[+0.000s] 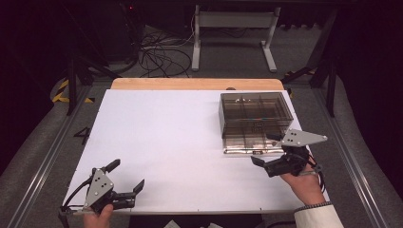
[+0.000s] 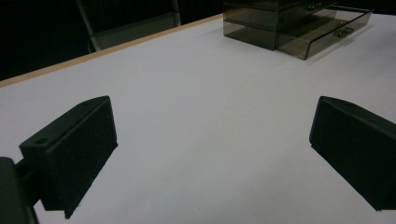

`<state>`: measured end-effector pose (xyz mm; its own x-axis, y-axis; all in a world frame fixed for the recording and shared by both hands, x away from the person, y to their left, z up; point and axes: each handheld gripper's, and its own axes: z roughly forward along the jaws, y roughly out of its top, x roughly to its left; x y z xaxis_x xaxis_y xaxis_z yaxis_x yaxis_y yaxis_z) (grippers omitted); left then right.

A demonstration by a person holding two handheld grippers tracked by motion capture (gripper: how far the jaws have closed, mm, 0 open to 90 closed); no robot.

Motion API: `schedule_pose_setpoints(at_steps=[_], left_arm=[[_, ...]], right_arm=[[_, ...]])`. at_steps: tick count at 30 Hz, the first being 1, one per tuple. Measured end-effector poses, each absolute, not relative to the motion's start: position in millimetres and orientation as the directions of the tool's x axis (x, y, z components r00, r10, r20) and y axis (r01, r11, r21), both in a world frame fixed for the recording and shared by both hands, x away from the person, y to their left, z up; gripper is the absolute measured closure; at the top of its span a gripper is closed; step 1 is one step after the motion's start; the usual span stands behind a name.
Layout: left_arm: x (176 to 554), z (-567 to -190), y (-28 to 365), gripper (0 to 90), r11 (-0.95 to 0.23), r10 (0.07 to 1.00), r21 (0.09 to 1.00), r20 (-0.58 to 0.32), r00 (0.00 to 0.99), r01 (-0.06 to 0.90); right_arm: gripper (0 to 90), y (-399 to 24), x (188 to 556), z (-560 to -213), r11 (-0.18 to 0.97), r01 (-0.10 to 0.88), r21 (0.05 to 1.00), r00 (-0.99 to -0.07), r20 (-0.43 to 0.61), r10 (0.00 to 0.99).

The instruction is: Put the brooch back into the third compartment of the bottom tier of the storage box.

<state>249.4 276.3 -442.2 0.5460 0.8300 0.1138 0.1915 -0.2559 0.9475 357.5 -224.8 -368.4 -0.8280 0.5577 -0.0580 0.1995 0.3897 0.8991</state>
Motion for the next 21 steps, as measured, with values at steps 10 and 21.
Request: schedule_pose_setpoints(at_steps=[10, 21], left_arm=[[248, -442, 277, 1.6, -0.252, 0.826, 0.950, 0.113, 0.552, 0.184], [249, -443, 276, 1.5, -0.253, 0.822, 0.952, 0.118, 0.557, 0.172]], right_arm=[[0.0, -218, 350, -406, 0.324, 0.151, 0.934, -0.870, -0.030, 0.493], [0.0, -217, 347, -459, 0.294, 0.241, 0.925, -0.860, 0.063, 0.506]])
